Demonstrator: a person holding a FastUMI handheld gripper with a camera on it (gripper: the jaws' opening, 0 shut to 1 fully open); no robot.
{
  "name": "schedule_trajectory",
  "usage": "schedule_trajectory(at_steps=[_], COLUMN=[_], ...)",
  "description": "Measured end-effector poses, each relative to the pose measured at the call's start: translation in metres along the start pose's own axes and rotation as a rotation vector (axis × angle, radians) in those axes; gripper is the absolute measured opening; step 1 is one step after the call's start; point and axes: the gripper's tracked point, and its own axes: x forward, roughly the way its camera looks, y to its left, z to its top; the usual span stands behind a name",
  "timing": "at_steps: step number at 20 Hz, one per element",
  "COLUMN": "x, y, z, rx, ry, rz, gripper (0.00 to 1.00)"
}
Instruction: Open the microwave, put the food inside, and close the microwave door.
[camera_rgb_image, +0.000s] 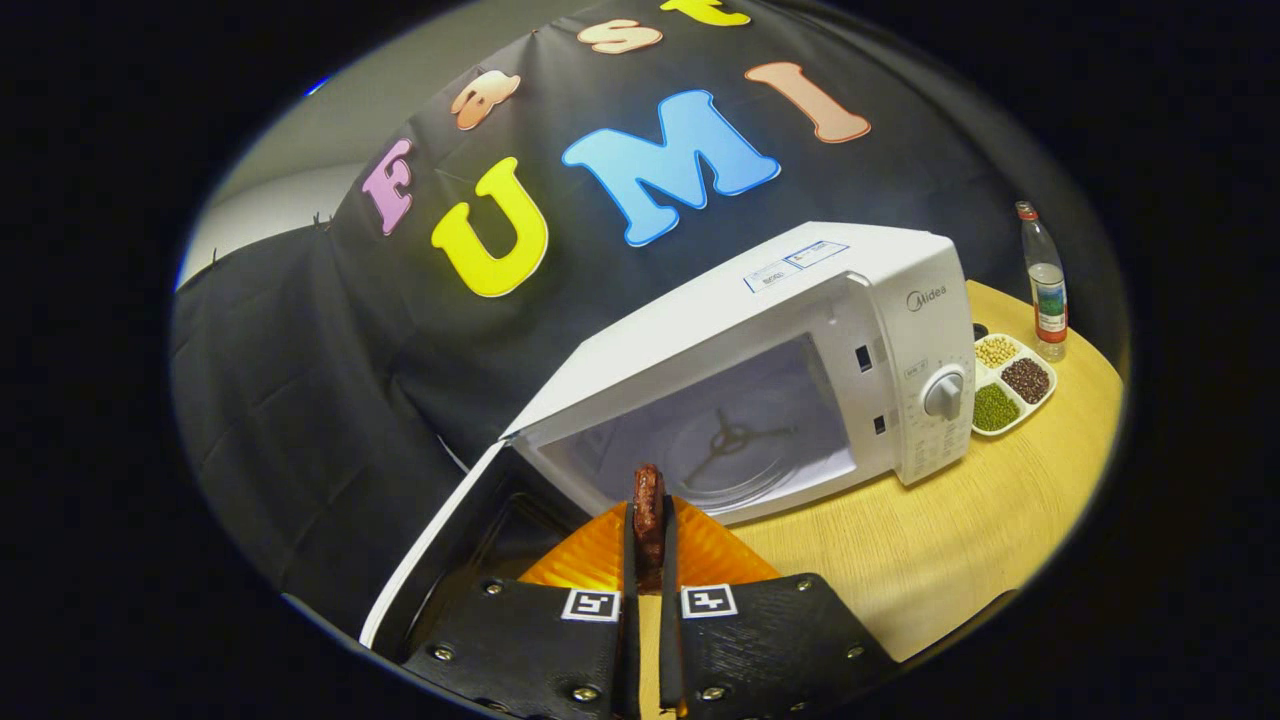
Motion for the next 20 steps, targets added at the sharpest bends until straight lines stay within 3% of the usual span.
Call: schedule_trajectory(at_steps=[10,20], x=[0.096,0.136], y=[-0.024,-0.054], z=[-0.012,-0.001], rx=[-0.037,0.115], ry=[0.005,-0.020], rz=[-0.040,-0.056], gripper=[0.08,0.11])
